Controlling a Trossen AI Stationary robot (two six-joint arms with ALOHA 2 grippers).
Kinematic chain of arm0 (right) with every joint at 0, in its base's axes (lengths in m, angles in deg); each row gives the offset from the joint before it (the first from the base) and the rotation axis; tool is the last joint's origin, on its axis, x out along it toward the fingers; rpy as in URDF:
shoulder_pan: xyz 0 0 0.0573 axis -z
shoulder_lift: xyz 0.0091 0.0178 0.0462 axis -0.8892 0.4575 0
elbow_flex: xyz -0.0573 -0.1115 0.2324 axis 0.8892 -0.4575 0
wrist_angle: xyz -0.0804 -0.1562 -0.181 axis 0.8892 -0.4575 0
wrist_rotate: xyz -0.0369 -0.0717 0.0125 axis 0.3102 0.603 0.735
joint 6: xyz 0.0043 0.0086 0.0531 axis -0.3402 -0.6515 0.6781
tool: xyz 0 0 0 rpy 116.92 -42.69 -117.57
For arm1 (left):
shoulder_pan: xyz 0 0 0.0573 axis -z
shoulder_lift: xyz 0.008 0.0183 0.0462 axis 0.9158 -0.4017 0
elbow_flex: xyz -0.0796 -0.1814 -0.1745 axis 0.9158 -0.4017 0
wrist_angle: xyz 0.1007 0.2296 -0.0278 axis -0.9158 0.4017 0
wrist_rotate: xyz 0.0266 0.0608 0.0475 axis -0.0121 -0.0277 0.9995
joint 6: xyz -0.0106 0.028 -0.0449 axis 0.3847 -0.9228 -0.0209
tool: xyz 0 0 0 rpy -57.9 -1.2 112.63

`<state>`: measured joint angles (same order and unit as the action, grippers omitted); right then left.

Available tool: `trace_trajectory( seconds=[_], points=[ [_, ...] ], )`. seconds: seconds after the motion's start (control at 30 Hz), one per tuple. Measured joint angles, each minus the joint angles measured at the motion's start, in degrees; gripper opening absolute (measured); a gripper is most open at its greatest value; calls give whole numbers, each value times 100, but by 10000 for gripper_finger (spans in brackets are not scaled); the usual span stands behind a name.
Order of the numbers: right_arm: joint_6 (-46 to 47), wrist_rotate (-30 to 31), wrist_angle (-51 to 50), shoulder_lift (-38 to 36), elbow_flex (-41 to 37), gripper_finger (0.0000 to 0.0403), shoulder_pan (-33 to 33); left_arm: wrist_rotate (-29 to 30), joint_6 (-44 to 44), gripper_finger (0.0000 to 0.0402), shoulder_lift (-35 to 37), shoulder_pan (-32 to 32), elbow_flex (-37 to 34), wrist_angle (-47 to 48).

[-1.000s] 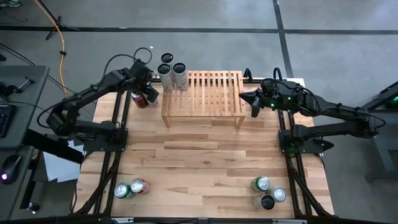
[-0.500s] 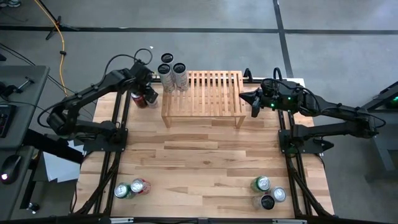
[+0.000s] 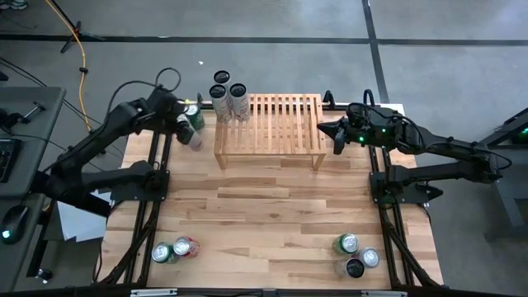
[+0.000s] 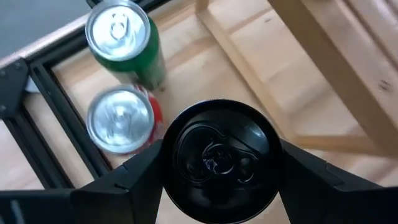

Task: Place canned beverage on shelf
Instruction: Put the top white pink soda can on the shelf aligned with other white pink soda can

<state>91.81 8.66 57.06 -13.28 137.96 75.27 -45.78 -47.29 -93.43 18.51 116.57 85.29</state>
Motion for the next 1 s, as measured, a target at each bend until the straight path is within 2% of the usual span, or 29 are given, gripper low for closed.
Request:
trace_trajectory(
  seconds=[0.2, 0.37, 0.63, 0.77, 0.87, 1.0],
  points=[
    [1, 0, 97, 0, 0, 0, 0, -270, 403, 236, 711, 212, 2, 382],
    [4, 0, 137, 0, 0, 0, 0, -598, 708, 236, 1031, 425, 99, 391],
    [4, 0, 135, 0, 0, 0, 0, -576, 615, 236, 1007, 683, 1016, 901],
    [4, 0, 133, 0, -2, 0, 0, -199, 603, 236, 921, 706, 1474, 1513],
    [4, 0, 133, 0, -2, 0, 0, -63, 656, 236, 880, 701, 1704, 1732],
    [11, 0, 133, 0, -2, 0, 0, -167, 708, 236, 874, 704, 1848, 1846]
  ],
)
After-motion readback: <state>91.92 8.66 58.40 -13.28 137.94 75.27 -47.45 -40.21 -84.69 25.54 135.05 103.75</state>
